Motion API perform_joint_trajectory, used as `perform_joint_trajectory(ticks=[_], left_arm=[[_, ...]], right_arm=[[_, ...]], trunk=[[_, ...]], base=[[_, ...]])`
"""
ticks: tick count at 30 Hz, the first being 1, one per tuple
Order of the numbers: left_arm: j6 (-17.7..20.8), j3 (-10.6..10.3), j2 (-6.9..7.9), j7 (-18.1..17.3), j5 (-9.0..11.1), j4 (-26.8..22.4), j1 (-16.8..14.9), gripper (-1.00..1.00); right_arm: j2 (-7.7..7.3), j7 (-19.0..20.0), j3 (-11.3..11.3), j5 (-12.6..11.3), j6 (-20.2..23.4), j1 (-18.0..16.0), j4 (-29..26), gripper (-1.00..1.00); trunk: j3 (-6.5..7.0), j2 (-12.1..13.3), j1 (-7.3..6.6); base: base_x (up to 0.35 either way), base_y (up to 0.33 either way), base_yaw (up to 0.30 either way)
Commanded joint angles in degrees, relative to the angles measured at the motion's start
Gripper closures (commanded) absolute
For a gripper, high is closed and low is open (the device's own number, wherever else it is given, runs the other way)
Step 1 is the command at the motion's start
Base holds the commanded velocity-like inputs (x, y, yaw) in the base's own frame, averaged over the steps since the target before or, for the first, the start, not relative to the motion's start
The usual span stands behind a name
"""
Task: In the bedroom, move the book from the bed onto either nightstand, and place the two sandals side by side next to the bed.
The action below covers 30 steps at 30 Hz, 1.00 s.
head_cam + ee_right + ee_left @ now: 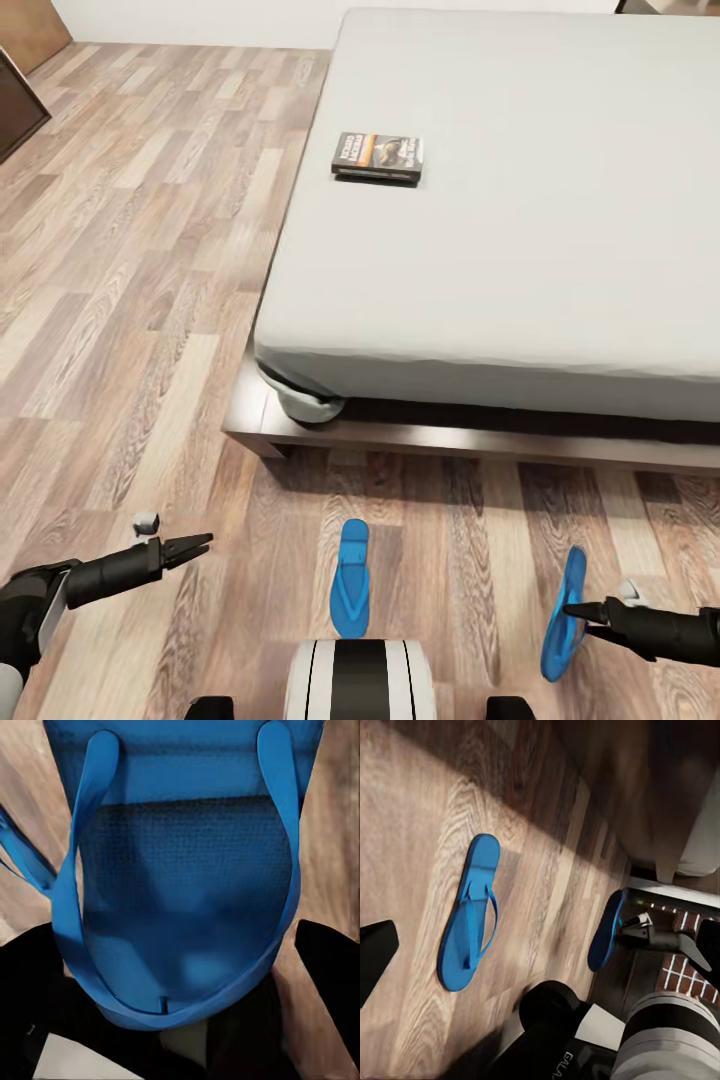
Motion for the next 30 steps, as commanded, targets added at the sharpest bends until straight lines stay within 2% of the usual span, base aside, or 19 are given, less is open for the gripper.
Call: perform_joint_trajectory(ticks=[1, 8, 10, 12, 13, 14, 16, 18, 21, 23, 24, 25, 26, 28, 30], left_arm=[[0.59, 0.18, -0.2, -0.4, -0.46, 0.02, -0.04, -1.0], [0.53, 0.17, -0.55, -0.38, -0.49, 0.0, -0.04, -1.0], [0.52, 0.15, -0.71, -0.38, -0.53, -0.01, -0.04, -1.0], [0.52, 0.15, -0.77, -0.38, -0.55, -0.01, -0.04, -1.0], [0.51, 0.15, -0.81, -0.38, -0.55, -0.03, -0.04, -1.0], [0.51, 0.15, -0.88, -0.38, -0.55, -0.04, -0.04, -1.0], [0.51, 0.16, -0.99, -0.38, -0.56, -0.05, -0.04, -1.0], [0.51, 0.15, -1.04, -0.31, -0.56, -0.05, -0.04, -1.0], [0.51, 0.21, -1.07, 1.62, -0.54, 0.0, -0.04, -1.0], [0.51, 0.23, -1.07, 2.92, -0.49, 0.0, -0.04, -1.0], [0.51, 0.23, -1.08, 3.15, -0.48, -0.02, -0.04, -1.0], [0.51, 0.22, -1.08, 3.42, -0.48, 0.0, -0.04, -1.0], [0.51, 0.21, -1.08, 3.47, -0.47, 0.01, -0.04, -1.0], [0.51, 0.21, -1.08, 3.59, -0.47, 0.02, -0.04, -1.0], [0.5, 0.22, -1.08, 3.65, -0.47, 0.02, -0.04, -1.0]], right_arm=[[-0.05, -1.75, -0.15, 0.02, 0.45, -0.01, -0.32, 1.0], [-0.09, -4.01, -0.11, 0.41, 0.64, -0.01, -1.11, 1.0], [-0.1, -6.06, -0.1, 0.45, 0.65, -0.01, -2.3, 1.0], [-0.11, -11.81, -0.23, 0.44, 0.67, -0.01, -3.67, 1.0], [-0.13, -17.57, -0.35, 0.42, 0.71, -0.01, -4.48, 1.0], [-0.12, -21.27, -0.42, 0.4, 0.72, -0.01, -4.95, 1.0], [-0.1, -26.68, -0.51, 0.39, 0.68, -0.01, -6.02, 1.0], [-0.13, -29.12, -0.59, 0.39, 0.62, -0.01, -7.16, 1.0], [-0.17, -30.7, -0.69, 0.39, 0.55, -0.01, -7.94, 1.0], [-0.18, -33.19, -0.71, 0.38, 0.45, -0.01, -8.18, 1.0], [-0.18, -35.28, -0.71, 0.38, 0.41, -0.01, -8.35, 1.0], [-0.17, -40.83, -0.71, 0.35, 0.35, -0.01, -9.01, 1.0], [-0.12, -43.48, -0.7, 0.33, 0.33, -0.01, -9.43, 1.0], [0.01, -47.27, -0.65, 0.31, 0.31, -0.01, -10.18, 1.0], [0.08, -48.39, -0.64, 0.3, 0.31, -0.01, -10.38, 1.0]], trunk=[[-0.03, -0.01, -0.01], [-0.03, -0.01, -0.01], [-0.03, -0.01, -0.01], [-0.03, -0.01, -0.01], [-0.03, -0.01, -0.01], [-0.03, -0.01, -0.01], [-0.03, -0.01, -0.01], [-0.03, -0.01, -0.01], [-0.03, -0.01, -0.01], [-0.03, -0.01, -0.01], [-0.03, -0.01, -0.01], [-0.03, -0.01, -0.01], [-0.03, -0.01, -0.01], [-0.03, -0.01, -0.01], [-0.03, -0.01, -0.01]], base=[[0.0, 0.316, 0.0], [0.0, 0.311, 0.0], [0.0, 0.303, 0.0], [0.0, 0.3, 0.0], [0.0, 0.296, 0.0], [0.0, 0.294, 0.0], [0.0, 0.291, 0.0], [0.0, 0.289, 0.0], [0.0, 0.282, 0.0], [0.0, 0.271, 0.0], [0.0, 0.26, 0.0], [0.0, 0.242, 0.0], [0.0, 0.215, 0.0], [0.0, 0.181, 0.0], [0.0, 0.095, 0.0]])
